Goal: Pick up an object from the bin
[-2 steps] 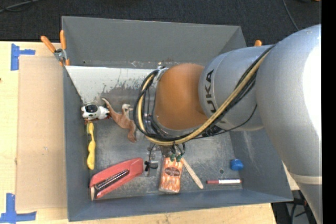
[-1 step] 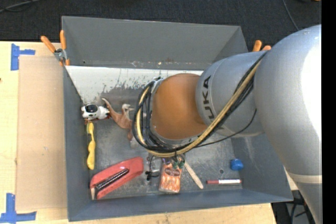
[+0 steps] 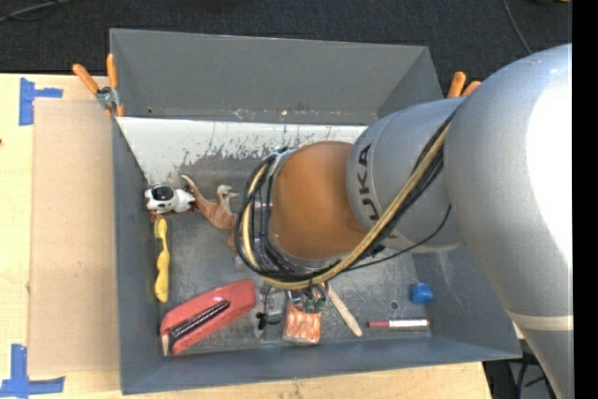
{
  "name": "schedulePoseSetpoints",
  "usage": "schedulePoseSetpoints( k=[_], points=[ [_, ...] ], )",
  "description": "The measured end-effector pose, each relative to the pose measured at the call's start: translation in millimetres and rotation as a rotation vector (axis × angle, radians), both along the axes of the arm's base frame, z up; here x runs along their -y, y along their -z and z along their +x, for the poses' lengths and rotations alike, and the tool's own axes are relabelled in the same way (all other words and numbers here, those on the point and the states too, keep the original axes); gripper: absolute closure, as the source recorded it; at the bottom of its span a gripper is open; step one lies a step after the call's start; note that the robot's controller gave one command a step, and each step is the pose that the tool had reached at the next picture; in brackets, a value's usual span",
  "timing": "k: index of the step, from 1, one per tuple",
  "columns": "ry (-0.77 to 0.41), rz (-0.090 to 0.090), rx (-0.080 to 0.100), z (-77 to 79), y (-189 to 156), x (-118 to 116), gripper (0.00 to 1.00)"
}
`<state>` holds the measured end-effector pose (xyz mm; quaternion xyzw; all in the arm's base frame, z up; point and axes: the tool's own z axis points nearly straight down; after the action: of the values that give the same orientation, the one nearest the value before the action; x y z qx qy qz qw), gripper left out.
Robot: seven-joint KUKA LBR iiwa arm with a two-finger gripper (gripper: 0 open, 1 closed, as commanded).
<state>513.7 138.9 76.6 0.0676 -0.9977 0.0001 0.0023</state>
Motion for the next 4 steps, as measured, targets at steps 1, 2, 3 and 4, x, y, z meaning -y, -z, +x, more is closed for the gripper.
schedulePoseSetpoints(
  k=[1, 2, 3, 4],
  points=[
    [0.077, 0.0, -0.002, -3.2, -30, -20, 0.0],
    [-0.091, 0.0, -0.002, -5.4, -31, -32, 0.0],
    [-0.216, 0.001, -0.003, -20.3, -22, -30, 0.0],
    [-0.116, 0.001, -0.002, -6.9, -9, -59, 0.0]
  ],
)
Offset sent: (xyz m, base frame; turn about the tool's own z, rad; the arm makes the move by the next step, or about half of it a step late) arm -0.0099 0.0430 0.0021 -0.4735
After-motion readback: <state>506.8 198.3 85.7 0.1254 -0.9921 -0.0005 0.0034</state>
